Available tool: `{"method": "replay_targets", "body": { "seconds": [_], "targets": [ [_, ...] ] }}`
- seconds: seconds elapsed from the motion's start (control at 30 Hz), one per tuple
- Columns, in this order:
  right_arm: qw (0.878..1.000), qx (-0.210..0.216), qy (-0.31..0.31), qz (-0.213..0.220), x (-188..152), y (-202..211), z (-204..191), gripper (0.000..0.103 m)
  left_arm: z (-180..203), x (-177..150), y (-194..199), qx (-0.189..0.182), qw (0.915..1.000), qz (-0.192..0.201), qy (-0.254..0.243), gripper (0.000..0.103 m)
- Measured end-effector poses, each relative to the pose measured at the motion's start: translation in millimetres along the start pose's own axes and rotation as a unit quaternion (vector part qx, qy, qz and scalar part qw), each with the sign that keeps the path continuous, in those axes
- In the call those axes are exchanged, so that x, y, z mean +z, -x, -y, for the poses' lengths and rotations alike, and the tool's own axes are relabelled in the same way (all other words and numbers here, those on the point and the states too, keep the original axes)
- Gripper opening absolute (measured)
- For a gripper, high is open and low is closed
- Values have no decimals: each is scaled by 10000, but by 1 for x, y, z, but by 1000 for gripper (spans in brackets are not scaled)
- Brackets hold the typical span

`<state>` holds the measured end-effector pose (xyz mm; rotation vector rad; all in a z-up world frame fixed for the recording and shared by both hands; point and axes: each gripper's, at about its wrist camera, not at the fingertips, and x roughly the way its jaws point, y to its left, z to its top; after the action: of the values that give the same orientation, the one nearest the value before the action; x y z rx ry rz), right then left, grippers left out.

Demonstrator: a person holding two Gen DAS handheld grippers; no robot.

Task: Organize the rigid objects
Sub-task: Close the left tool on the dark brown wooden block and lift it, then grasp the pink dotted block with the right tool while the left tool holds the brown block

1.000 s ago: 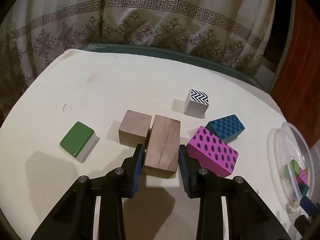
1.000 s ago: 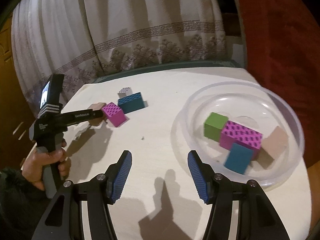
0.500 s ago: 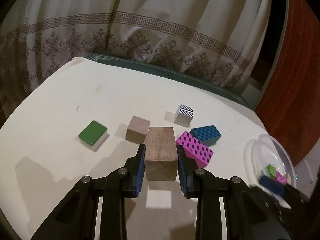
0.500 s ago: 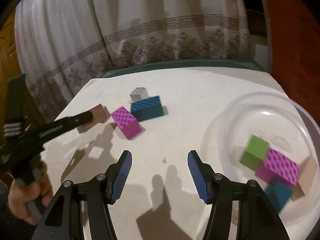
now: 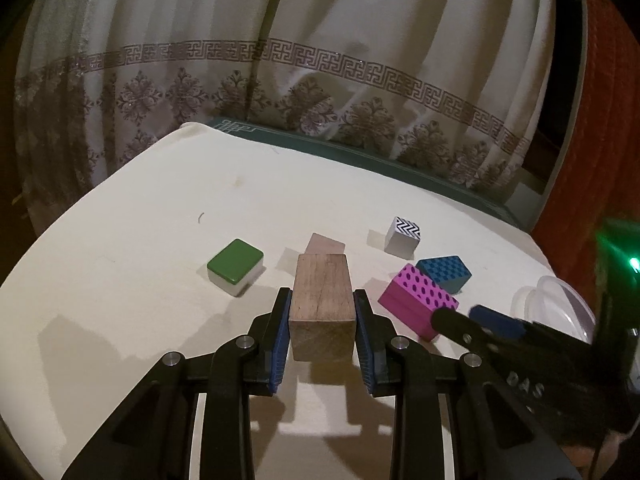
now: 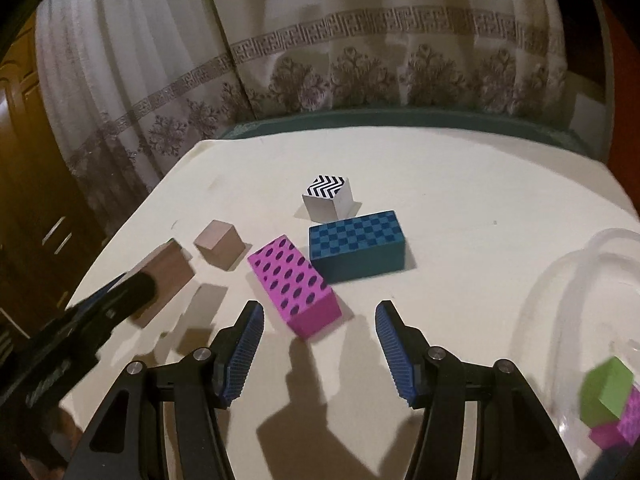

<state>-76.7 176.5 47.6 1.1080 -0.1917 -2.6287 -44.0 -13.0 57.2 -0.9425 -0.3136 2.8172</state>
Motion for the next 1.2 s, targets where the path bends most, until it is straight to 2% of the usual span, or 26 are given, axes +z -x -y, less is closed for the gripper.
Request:
{"method": "replay_targets", "body": {
  "seconds": [0.23, 0.4, 0.8, 1.03, 1.2],
  "targets": [
    [9998, 38, 121, -149, 8, -20, -9, 59, -5, -3, -5, 11, 9999, -46, 104, 30],
    [9991, -85, 323, -249, 7, -30, -18, 46, -7, -4, -7, -35, 9998, -73, 167, 30],
    [9994, -65, 338, -29, -2, -5, -25, 34, -6, -7, -7, -84, 9998, -72, 172, 30],
    [9997, -17, 233, 77, -12, 18, -23, 32, -5, -7, -8, -110, 9997, -76, 180, 30],
    [9999, -21, 98, -93, -23, 22, -16, 33, -4, -8, -5, -147, 9997, -57, 176, 30]
  ]
}}
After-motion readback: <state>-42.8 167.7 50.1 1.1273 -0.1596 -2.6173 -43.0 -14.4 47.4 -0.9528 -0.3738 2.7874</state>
